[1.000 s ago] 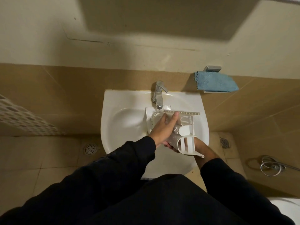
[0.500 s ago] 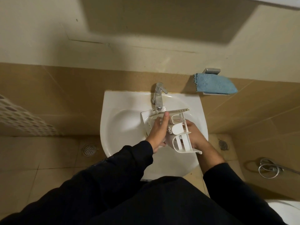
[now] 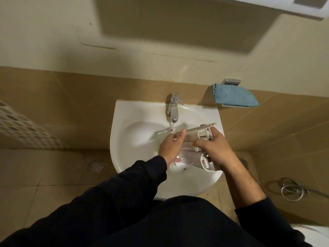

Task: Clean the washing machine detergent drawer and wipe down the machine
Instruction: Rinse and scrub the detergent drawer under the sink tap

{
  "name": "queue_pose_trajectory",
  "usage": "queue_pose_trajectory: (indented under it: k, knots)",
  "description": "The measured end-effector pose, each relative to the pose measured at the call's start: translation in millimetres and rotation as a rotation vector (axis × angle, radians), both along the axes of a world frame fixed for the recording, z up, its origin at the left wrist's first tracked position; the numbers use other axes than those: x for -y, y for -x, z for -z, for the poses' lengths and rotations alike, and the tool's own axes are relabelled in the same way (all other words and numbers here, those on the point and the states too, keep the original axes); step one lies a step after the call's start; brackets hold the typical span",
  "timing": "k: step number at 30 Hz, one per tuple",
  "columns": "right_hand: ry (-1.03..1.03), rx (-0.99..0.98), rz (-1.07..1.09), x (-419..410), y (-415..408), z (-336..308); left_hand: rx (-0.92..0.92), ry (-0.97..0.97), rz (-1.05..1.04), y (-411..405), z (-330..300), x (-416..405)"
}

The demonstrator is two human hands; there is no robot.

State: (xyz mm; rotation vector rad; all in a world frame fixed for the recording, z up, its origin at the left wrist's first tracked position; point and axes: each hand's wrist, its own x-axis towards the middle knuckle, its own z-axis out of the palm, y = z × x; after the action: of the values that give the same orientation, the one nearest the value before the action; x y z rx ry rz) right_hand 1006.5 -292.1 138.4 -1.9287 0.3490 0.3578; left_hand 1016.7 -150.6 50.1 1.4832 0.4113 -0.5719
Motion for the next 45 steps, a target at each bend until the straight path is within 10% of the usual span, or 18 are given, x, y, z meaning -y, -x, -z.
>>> queue_pose_trajectory:
  k: [8,20,26,36,45]
  knots:
    - [-0.057,-0.043,0.042,6.6,-8.3,-14.9,0.340,-0.724,0.280,-37.3,32.7,-48.3]
    - [-0.036,0.055,0.067,7.6,-17.6,-6.2,0.571,-0.965,0.795,-51.4,31.5,-46.1]
    - [-0.086,0.086,0.146,2.3,-11.6,6.1,0.438,-0.733,0.695,-47.0,35.5,-41.2]
    - [-0.156,0.046,0.264,10.7,-10.3,-5.0,0.543,-0.942,0.711,-34.5,55.4,-36.6]
    - [-0.269,0.035,0.456,-3.1,-16.3,-0.4,0.274,-0.504,0.376,-45.3,48.9,-36.3]
